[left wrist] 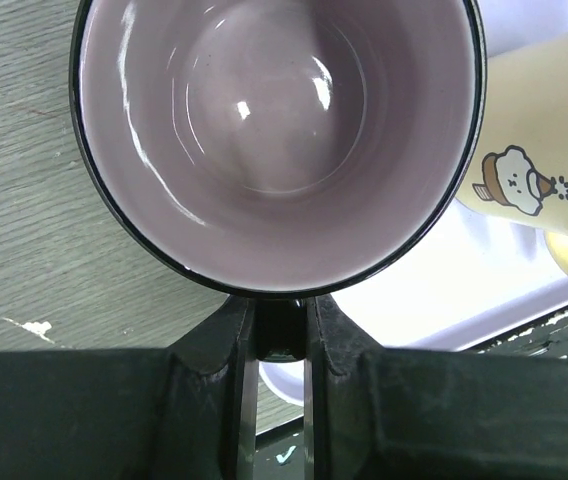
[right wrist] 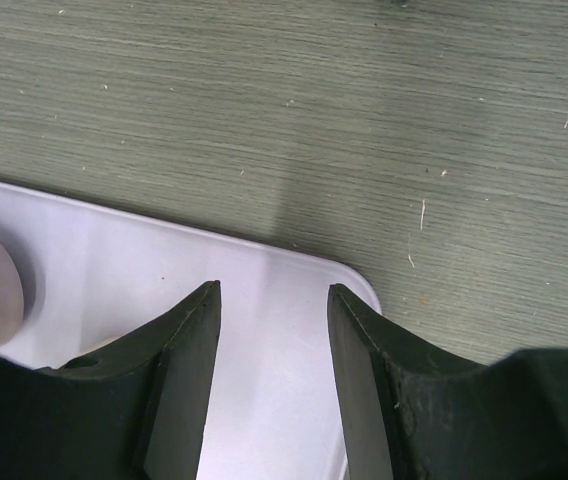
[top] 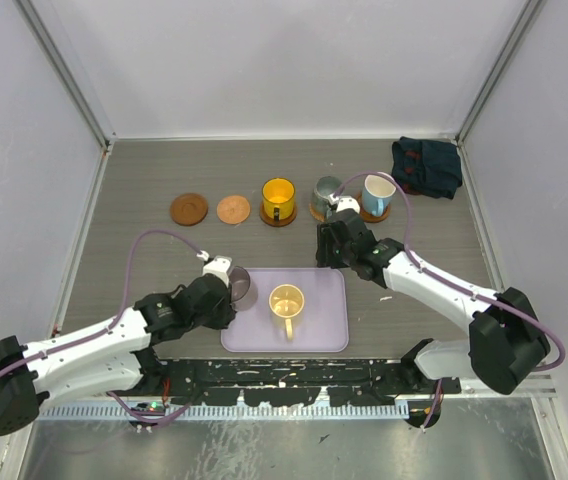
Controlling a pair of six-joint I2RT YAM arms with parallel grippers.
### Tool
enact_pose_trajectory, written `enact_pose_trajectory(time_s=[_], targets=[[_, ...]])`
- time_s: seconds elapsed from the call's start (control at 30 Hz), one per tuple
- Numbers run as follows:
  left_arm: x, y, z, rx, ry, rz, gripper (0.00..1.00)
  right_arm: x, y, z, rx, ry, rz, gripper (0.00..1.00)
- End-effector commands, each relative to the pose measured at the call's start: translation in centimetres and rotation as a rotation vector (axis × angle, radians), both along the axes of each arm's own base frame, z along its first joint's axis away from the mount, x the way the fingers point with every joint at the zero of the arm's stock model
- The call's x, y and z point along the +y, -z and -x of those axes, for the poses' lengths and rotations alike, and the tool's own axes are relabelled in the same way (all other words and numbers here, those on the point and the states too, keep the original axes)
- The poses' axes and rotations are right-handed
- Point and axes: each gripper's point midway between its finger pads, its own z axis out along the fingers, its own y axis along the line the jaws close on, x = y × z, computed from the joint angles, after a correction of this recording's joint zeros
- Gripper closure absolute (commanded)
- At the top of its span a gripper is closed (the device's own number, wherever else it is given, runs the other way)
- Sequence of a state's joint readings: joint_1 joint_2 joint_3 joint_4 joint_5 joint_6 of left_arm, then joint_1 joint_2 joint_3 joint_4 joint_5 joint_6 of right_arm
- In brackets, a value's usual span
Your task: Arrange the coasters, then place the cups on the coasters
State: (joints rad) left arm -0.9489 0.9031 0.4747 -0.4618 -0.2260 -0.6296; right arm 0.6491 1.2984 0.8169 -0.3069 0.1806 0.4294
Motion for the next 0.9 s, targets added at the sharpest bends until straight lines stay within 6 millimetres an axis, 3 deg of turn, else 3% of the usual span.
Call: enact_pose_trajectory(time_s=[0.0, 0.27, 0.6, 0.73, 0.87], targets=[[-1.0, -2.9, -1.8, -0.091, -0.016, 0.046, 0.98, 0.8, -1.1, -0.7, -0.038, 0.007, -0.040, 0.48], [-2.2, -5.9, -3.9, -0.173, 0.015, 0.010, 0.99, 0.7, -0.9, -0.6, -0.036, 0.011, -0.041, 0.48], [-2.7, -9.5, -8.3, -0.291, -0.072, -0.110, 0.99, 0.2, -0.9, -0.5, -0.048, 0.026, -0.034, 0.48], [-2.8, -10.1, -10.4, -0.302, -0.100, -0.196, 0.98, 0.2, -1.1, -0.6, -0.054, 0.025, -0.031, 0.48], [-2.1, -8.9, -13.2, -0.239, -0.141, -0.242, 0.97, -0.4, -1.4, -1.0, -0.076, 0.048, -0.009, 0.48]])
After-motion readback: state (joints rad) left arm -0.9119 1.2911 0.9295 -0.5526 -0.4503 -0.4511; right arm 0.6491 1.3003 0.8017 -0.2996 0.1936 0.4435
